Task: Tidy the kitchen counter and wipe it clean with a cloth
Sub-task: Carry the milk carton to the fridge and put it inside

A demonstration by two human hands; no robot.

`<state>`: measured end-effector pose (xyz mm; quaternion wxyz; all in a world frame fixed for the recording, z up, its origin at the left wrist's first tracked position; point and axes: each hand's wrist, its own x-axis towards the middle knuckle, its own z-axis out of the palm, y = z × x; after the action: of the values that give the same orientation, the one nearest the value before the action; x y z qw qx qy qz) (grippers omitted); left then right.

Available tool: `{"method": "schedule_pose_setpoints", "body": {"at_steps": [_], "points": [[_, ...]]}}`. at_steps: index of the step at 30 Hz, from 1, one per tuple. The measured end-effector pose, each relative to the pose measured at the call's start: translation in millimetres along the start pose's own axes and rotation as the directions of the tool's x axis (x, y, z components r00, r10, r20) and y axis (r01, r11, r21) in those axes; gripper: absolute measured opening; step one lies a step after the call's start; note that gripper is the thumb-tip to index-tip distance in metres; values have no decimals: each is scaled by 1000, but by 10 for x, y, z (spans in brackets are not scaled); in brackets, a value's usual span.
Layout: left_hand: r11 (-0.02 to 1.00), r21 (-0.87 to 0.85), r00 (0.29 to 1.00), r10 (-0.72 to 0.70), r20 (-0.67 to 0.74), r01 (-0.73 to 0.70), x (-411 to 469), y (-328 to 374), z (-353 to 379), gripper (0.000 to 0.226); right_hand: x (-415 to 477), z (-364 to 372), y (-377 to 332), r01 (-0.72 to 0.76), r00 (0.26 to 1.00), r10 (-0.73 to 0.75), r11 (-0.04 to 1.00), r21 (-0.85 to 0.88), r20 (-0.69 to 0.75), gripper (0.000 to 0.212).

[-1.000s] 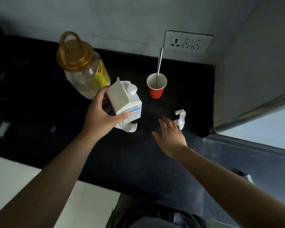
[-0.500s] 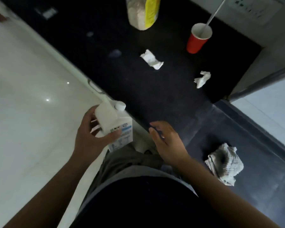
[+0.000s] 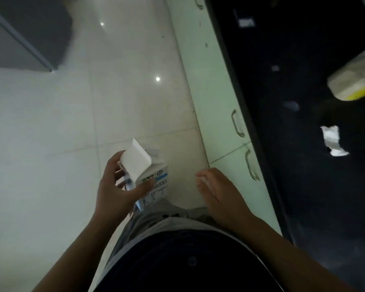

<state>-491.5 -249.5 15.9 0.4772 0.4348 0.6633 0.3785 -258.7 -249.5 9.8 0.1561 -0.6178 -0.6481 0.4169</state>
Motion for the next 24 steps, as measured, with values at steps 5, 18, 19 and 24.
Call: {"method": "schedule_pose_setpoints", "body": {"at_steps": [5,18,19,24], "points": [[997,-48,986,-58,-155,51,495,-102,-1048,73,1011,566,-875,131,982,-122,990,-59,142,59],[981,-144,839,-186,-512,129,1364,-267,-2912,74,2846,1640,-2634,398,853,-333,913,-87,401,39],[978,-154,826,-201,-526,140,1471,-283,-3000,75,2992,1697,-2710,402,847,-335,911,-87,412,40],[967,-196,768,-248,-591,162,2266,-266,-3506,80,4016,2016,-3268,480,798,-389,872,-94,461,32]]}}
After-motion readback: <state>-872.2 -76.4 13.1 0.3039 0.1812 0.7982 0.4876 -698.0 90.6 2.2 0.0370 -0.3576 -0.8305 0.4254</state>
